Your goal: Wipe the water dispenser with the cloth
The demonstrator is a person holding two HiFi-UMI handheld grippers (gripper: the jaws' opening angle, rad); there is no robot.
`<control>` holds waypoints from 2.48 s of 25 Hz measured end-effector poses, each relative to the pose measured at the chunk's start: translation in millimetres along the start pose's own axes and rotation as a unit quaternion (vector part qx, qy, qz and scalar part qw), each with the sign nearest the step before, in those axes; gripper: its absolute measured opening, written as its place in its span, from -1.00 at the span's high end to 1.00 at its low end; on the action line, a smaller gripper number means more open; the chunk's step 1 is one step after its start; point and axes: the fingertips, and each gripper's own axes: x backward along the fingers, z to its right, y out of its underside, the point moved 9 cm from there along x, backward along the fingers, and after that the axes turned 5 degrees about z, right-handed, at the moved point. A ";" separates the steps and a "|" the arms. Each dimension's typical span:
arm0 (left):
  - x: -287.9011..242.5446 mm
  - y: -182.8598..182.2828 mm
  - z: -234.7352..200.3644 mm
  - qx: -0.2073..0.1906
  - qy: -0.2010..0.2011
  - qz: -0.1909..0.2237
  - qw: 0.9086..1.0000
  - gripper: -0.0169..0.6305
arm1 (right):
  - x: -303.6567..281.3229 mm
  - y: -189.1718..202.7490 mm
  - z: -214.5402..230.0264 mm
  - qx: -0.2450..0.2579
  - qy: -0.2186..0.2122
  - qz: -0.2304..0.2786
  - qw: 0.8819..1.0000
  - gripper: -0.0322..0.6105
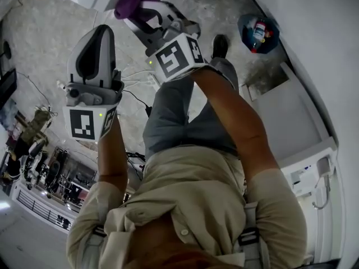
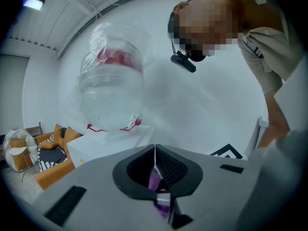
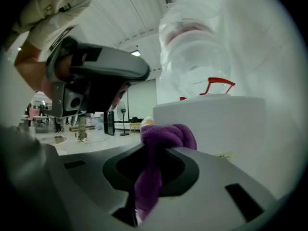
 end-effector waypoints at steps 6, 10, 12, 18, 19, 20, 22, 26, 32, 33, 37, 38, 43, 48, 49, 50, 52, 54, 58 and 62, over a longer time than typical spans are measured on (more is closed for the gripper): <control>-9.0 12.8 -2.2 0.004 0.001 -0.008 1.000 0.88 | 0.3 12.3 19.3 0.020 -0.009 0.009 1.000 0.68; -14.5 18.2 -7.4 0.005 -0.003 -0.012 1.000 0.88 | 10.7 39.1 78.1 0.004 0.077 -0.002 0.997 0.68; -16.9 22.2 -7.7 0.004 -0.003 -0.016 1.000 0.88 | 19.3 55.4 120.4 -0.011 0.141 -0.019 0.990 0.68; -24.7 28.6 -14.7 0.011 -0.004 -0.023 1.000 0.88 | 27.3 64.6 208.7 -0.079 0.252 -0.016 0.964 0.68; -26.4 28.8 -15.7 0.012 -0.004 -0.023 1.000 0.88 | 26.6 64.9 208.0 -0.077 0.244 -0.018 0.967 0.68; -28.0 29.4 -16.0 0.012 -0.004 -0.022 1.000 0.88 | 26.7 68.2 204.1 -0.076 0.232 -0.021 0.970 0.68; -30.4 31.8 -15.0 0.010 -0.002 -0.021 1.000 0.88 | 25.5 75.0 188.6 -0.074 0.202 -0.027 0.976 0.68; -30.8 41.8 -13.1 0.006 -0.002 -0.013 1.000 0.88 | 13.5 76.5 142.5 -0.083 0.160 -0.027 0.983 0.68; -24.9 66.9 -7.0 -0.007 -0.032 0.014 0.999 0.88 | -3.7 82.3 55.0 -0.084 0.066 -0.025 0.994 0.68; -22.8 72.0 -5.0 -0.012 -0.034 0.015 0.999 0.88 | -5.6 84.1 42.6 -0.078 0.049 -0.024 0.995 0.68; -15.3 95.2 2.4 -0.019 -0.035 0.018 0.999 0.88 | -8.5 87.7 26.2 -0.062 0.022 0.006 0.998 0.68; -13.2 100.7 3.2 -0.019 -0.037 0.020 0.999 0.88 | -8.0 88.3 27.2 -0.047 0.016 0.007 0.999 0.68; -7.0 125.9 3.5 -0.016 -0.055 0.041 0.997 0.88 | -3.7 104.1 52.3 0.034 0.012 0.011 0.999 0.68; -2.7 147.0 -3.1 -0.020 -0.074 0.054 0.996 0.88 | 12.4 128.5 139.9 0.065 0.118 -0.033 0.990 0.68; -1.9 150.8 -3.8 -0.020 -0.077 0.054 0.995 0.88 | 14.9 130.4 158.9 0.072 0.142 -0.035 0.987 0.68; -1.9 153.9 -4.2 -0.019 -0.080 0.055 0.995 0.88 | 16.6 131.9 175.2 0.073 0.167 -0.035 0.983 0.68; -4.2 158.2 -3.5 -0.009 -0.085 0.061 0.994 0.88 | 17.9 134.3 195.2 0.063 0.203 -0.029 0.977 0.68; -8.2 161.4 -0.7 0.005 -0.091 0.068 0.994 0.88 | 17.8 137.2 196.2 0.052 0.219 -0.016 0.974 0.68; -11.1 173.5 1.0 0.008 -0.091 0.056 0.994 0.88 | 12.2 152.6 163.2 0.020 0.194 -0.007 0.981 0.68; -11.7 179.6 -7.5 0.007 -0.087 0.053 0.995 0.88 | -7.9 167.7 97.9 -0.017 0.132 -0.019 0.991 0.68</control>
